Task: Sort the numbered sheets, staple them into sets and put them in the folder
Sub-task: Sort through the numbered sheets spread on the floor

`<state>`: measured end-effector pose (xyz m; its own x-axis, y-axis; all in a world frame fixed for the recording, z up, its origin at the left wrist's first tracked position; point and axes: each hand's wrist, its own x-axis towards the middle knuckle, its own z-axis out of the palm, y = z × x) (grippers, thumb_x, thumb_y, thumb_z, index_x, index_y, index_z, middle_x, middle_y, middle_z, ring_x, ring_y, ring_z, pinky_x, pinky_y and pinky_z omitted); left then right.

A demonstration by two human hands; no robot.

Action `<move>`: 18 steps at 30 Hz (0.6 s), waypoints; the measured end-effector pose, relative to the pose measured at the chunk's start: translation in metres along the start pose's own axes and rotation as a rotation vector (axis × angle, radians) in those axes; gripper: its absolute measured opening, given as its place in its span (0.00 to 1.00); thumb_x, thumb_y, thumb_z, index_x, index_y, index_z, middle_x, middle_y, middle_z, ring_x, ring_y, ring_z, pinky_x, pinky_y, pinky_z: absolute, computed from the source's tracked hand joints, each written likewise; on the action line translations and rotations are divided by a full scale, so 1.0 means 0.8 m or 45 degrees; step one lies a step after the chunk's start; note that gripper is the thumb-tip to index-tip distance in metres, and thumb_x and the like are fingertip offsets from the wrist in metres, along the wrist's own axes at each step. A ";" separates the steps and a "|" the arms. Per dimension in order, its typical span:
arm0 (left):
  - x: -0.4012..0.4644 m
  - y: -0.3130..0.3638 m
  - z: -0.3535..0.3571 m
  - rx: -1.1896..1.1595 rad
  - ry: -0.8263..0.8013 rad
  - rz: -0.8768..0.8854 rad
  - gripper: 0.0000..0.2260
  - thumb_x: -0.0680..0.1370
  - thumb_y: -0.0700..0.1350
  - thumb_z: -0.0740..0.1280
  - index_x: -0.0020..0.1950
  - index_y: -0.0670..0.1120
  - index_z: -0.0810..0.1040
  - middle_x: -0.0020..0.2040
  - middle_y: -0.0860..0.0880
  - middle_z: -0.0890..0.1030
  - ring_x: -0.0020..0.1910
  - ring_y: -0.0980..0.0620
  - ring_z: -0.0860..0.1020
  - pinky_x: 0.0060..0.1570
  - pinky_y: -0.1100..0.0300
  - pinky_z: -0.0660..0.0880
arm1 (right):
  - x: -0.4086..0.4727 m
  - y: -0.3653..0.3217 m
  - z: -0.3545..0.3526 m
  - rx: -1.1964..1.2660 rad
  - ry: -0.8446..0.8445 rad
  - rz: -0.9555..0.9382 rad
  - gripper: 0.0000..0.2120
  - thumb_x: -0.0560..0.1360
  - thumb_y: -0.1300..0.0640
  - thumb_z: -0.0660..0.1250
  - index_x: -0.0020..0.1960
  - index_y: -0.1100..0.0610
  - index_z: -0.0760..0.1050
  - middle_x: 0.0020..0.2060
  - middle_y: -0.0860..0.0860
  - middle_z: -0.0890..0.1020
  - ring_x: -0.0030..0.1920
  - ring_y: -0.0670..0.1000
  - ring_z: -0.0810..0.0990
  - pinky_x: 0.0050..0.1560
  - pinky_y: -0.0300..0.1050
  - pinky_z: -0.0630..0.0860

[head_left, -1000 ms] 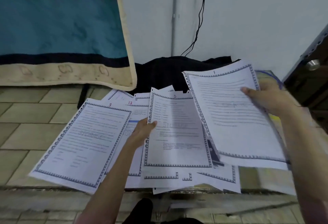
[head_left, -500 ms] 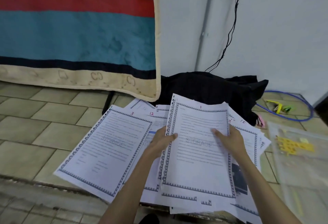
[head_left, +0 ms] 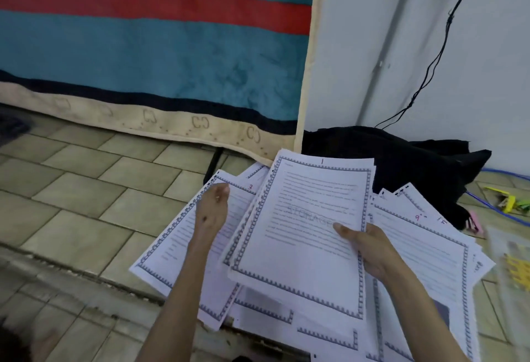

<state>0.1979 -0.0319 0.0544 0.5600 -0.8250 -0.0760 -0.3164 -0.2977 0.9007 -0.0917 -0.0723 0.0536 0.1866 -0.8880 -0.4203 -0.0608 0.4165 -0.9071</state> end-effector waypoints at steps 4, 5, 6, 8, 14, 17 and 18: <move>0.039 -0.041 -0.072 0.452 0.085 -0.195 0.14 0.80 0.43 0.58 0.61 0.37 0.75 0.60 0.38 0.78 0.57 0.41 0.76 0.53 0.56 0.71 | 0.002 0.021 0.083 0.045 0.005 0.093 0.18 0.71 0.61 0.72 0.60 0.60 0.74 0.52 0.53 0.80 0.51 0.53 0.78 0.57 0.45 0.73; 0.044 -0.044 -0.081 0.516 0.045 -0.242 0.14 0.80 0.43 0.57 0.59 0.36 0.76 0.57 0.39 0.79 0.55 0.42 0.77 0.49 0.58 0.70 | 0.001 0.027 0.101 0.060 0.004 0.106 0.17 0.72 0.62 0.71 0.60 0.61 0.74 0.52 0.53 0.80 0.50 0.53 0.79 0.55 0.45 0.74; 0.046 -0.044 -0.087 0.540 -0.013 -0.271 0.14 0.80 0.43 0.57 0.56 0.37 0.78 0.54 0.41 0.80 0.52 0.44 0.77 0.47 0.60 0.68 | -0.001 0.033 0.118 0.051 -0.007 0.118 0.16 0.73 0.62 0.70 0.60 0.61 0.75 0.53 0.53 0.80 0.49 0.54 0.79 0.54 0.45 0.75; 0.048 -0.043 -0.090 0.533 -0.114 -0.275 0.12 0.79 0.43 0.59 0.50 0.39 0.80 0.48 0.43 0.80 0.49 0.47 0.77 0.45 0.62 0.67 | -0.002 0.041 0.142 0.031 -0.039 0.129 0.14 0.74 0.62 0.69 0.59 0.60 0.75 0.51 0.54 0.81 0.48 0.54 0.80 0.50 0.46 0.77; 0.065 -0.050 -0.091 0.447 -0.211 -0.268 0.18 0.75 0.51 0.67 0.59 0.41 0.78 0.56 0.45 0.80 0.55 0.45 0.78 0.54 0.60 0.71 | 0.005 0.048 0.168 -0.067 -0.072 0.110 0.15 0.73 0.63 0.70 0.59 0.59 0.74 0.51 0.54 0.81 0.50 0.55 0.81 0.47 0.47 0.79; 0.068 -0.046 -0.090 0.459 -0.320 -0.162 0.16 0.71 0.49 0.73 0.56 0.43 0.78 0.53 0.46 0.81 0.52 0.47 0.78 0.51 0.60 0.71 | 0.005 0.045 0.172 -0.035 -0.040 0.127 0.16 0.73 0.64 0.70 0.59 0.58 0.74 0.53 0.54 0.81 0.51 0.55 0.80 0.42 0.43 0.77; 0.069 -0.043 -0.090 0.422 -0.348 -0.139 0.13 0.71 0.45 0.73 0.53 0.44 0.77 0.52 0.47 0.81 0.51 0.47 0.79 0.52 0.59 0.73 | 0.004 0.044 0.174 -0.004 -0.043 0.144 0.16 0.73 0.64 0.70 0.59 0.58 0.74 0.53 0.54 0.81 0.51 0.54 0.80 0.38 0.41 0.75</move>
<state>0.2946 -0.0326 0.0501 0.3948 -0.8637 -0.3133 -0.5198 -0.4912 0.6989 0.0428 -0.0332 0.0237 0.2115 -0.8282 -0.5190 -0.0863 0.5131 -0.8540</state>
